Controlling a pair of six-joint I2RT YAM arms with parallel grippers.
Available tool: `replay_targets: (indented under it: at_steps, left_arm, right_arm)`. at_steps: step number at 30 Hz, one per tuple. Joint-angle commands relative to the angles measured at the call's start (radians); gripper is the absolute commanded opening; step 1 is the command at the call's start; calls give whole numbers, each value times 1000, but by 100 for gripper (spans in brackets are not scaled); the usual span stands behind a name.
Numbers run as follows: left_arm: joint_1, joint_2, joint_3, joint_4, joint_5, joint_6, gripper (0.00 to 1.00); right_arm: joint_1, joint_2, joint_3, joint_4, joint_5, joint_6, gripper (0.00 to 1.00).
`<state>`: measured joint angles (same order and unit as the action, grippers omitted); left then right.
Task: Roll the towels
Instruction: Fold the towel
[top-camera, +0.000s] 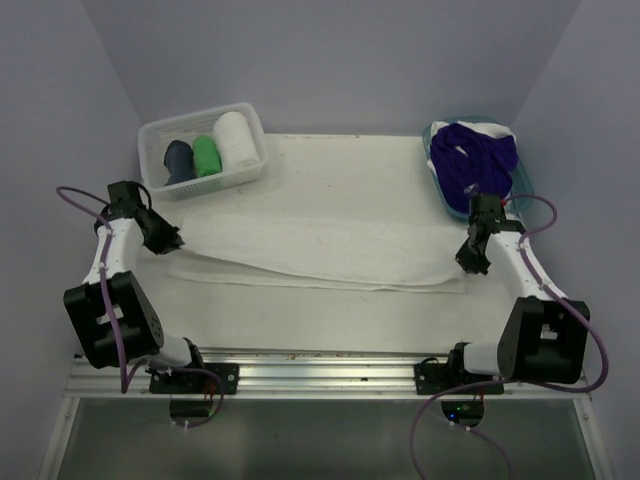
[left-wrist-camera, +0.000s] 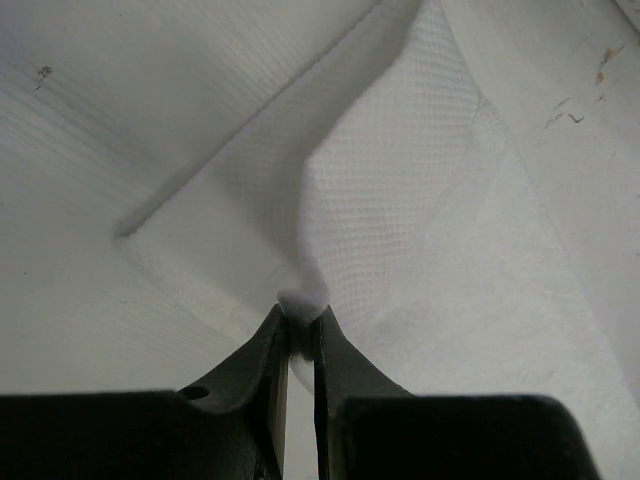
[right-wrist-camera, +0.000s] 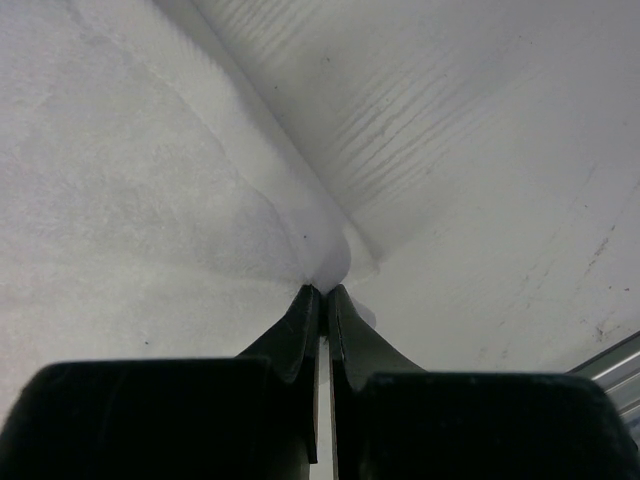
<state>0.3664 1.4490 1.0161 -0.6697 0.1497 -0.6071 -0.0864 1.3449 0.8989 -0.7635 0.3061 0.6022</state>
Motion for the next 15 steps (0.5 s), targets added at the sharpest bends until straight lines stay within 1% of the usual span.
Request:
replay_targets:
  at_steps: [1,10,15]
  left_arm:
    - [17,-44,1,21,-24,30,0]
    - [34,-65,13,-2,-53,40,0]
    - [36,-64,-42,8,-62,27,0]
  right_arm:
    - [-7,-61,0,-25,4,4,0]
    - [-7,-75,6,-34,50,-19,0]
    - [-7,-67,-17,-22,21,-10,0]
